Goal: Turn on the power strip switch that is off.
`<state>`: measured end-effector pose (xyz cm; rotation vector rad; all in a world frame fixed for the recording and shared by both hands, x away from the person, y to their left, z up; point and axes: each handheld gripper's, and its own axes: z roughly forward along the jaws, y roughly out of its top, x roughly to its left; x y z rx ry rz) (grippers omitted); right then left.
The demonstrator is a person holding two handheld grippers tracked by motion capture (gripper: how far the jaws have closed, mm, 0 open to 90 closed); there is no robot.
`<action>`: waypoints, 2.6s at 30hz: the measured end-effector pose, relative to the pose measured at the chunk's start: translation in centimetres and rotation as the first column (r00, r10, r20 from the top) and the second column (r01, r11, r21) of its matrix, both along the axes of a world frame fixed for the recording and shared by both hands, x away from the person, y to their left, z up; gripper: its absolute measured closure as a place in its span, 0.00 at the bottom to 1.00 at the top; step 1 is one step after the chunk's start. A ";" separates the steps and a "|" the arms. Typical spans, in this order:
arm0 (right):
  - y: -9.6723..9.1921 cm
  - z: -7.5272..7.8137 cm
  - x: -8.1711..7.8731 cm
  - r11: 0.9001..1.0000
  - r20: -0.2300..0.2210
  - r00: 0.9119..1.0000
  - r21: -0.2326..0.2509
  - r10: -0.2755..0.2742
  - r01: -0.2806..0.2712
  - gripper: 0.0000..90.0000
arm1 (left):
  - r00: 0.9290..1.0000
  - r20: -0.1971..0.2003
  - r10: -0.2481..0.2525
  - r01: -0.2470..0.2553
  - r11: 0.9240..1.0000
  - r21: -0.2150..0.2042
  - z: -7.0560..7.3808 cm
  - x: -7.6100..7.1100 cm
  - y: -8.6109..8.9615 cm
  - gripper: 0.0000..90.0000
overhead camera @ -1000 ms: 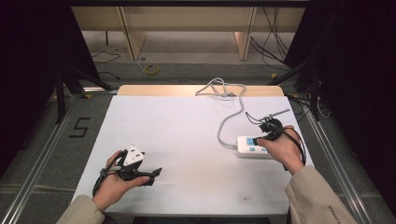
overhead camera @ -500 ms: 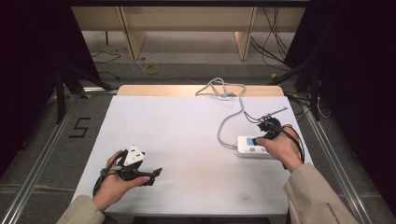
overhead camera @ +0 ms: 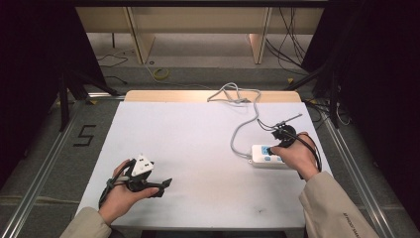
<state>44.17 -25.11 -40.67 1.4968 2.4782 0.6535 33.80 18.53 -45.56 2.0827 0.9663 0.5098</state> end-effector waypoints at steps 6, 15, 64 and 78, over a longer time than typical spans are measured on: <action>0.2 -0.2 0.2 1.000 -0.012 1.000 -0.012 0.002 -0.002 1.00 | 1.000 -0.002 0.001 -0.001 1.000 -0.002 0.0 0.0 0.0 0.16; 0.3 -0.5 0.3 1.000 -0.028 1.000 -0.019 -0.001 0.000 1.00 | 1.000 -0.002 -0.002 0.002 1.000 -0.001 0.0 0.0 -0.1 0.16; 1.3 -1.6 1.2 0.997 -0.079 0.997 -0.072 0.008 -0.014 1.00 | 1.000 -0.002 -0.006 0.006 1.000 0.001 0.0 0.0 -0.1 0.16; 1.3 -1.8 1.3 0.997 -0.090 0.996 -0.082 0.007 -0.014 1.00 | 1.000 -0.003 -0.009 0.009 1.000 0.003 0.0 0.0 -0.1 0.17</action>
